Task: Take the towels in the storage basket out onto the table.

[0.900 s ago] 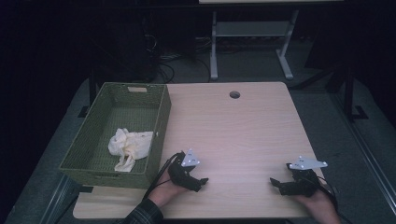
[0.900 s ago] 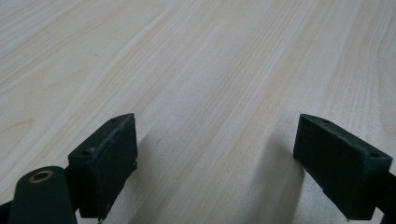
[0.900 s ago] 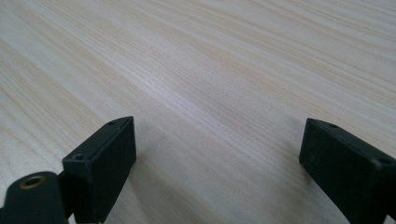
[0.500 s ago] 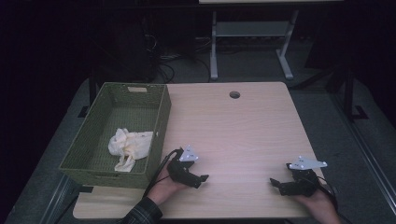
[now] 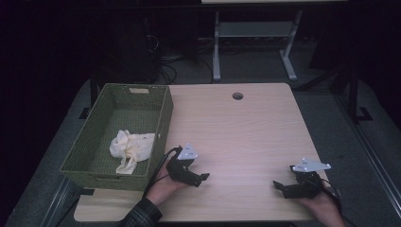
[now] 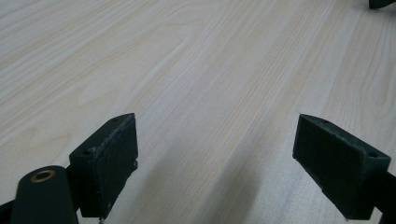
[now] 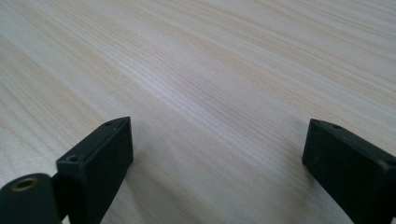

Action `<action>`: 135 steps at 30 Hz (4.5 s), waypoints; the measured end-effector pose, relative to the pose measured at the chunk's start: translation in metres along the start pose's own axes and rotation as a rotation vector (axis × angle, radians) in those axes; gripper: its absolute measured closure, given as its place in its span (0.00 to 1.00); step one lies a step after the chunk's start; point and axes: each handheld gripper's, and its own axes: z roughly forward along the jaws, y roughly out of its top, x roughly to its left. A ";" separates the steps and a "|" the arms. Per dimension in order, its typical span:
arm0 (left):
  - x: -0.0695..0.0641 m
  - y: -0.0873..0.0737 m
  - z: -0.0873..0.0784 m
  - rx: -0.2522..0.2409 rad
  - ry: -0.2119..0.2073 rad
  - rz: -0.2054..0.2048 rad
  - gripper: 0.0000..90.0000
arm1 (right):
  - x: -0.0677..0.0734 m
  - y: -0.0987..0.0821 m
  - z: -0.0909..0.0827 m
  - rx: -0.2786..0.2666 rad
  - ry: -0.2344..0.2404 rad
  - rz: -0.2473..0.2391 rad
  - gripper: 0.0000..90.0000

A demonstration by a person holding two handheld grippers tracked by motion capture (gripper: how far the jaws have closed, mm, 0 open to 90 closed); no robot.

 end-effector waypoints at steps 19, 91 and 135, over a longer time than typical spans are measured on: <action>0.002 0.006 -0.008 -0.015 0.003 0.000 0.14 | 0.000 0.001 0.002 0.013 -0.008 0.007 0.03; 0.035 0.071 -0.068 -0.050 -0.025 -0.021 0.15 | 0.000 0.001 0.002 0.024 -0.018 0.015 0.00; 0.104 0.040 -0.140 -0.059 0.145 -0.114 0.18 | 0.000 0.001 0.002 0.024 -0.017 0.014 0.00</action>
